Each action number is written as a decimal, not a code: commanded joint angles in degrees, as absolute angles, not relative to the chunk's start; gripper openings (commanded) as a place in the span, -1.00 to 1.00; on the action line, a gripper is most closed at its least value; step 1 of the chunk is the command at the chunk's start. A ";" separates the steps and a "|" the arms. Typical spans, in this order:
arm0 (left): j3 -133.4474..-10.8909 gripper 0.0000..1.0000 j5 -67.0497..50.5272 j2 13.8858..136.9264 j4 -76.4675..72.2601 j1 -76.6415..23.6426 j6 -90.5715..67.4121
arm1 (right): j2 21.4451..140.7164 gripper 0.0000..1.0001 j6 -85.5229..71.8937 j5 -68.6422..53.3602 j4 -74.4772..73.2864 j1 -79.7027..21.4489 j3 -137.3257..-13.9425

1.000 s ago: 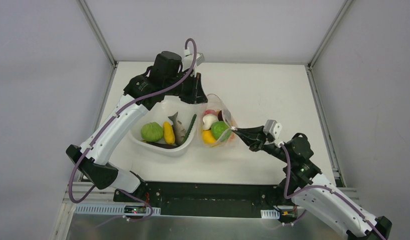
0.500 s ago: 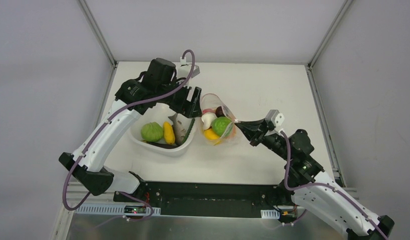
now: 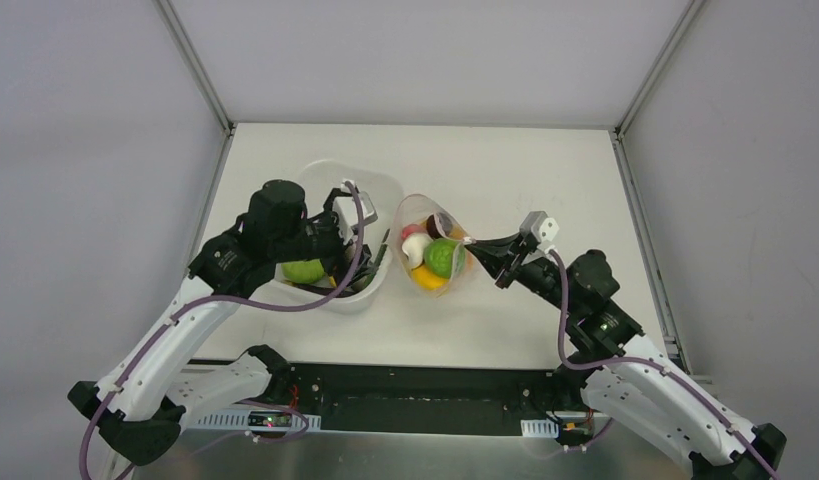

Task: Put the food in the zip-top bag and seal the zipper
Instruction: Adjust the zipper food storage bag at the center of the board.

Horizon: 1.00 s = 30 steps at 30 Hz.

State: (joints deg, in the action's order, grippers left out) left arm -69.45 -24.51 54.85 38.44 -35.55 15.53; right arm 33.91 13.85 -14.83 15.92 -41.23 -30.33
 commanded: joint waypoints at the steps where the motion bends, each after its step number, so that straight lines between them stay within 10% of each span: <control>1: -61.99 0.66 -29.52 52.18 24.14 -35.42 27.79 | 35.43 -1.00 12.61 -16.83 15.92 -40.60 -34.16; 19: -51.49 0.17 -36.24 49.53 7.94 -38.73 26.80 | 37.00 -1.00 7.83 -14.98 15.93 -37.22 -35.35; 27: -52.66 -0.96 -33.13 51.01 6.35 -41.54 25.33 | 37.18 -1.00 5.76 -15.22 15.98 -36.36 -34.78; 30: -53.95 -1.00 -31.53 50.34 8.36 -41.55 24.72 | 36.39 -1.00 5.29 -13.67 15.54 -35.77 -35.25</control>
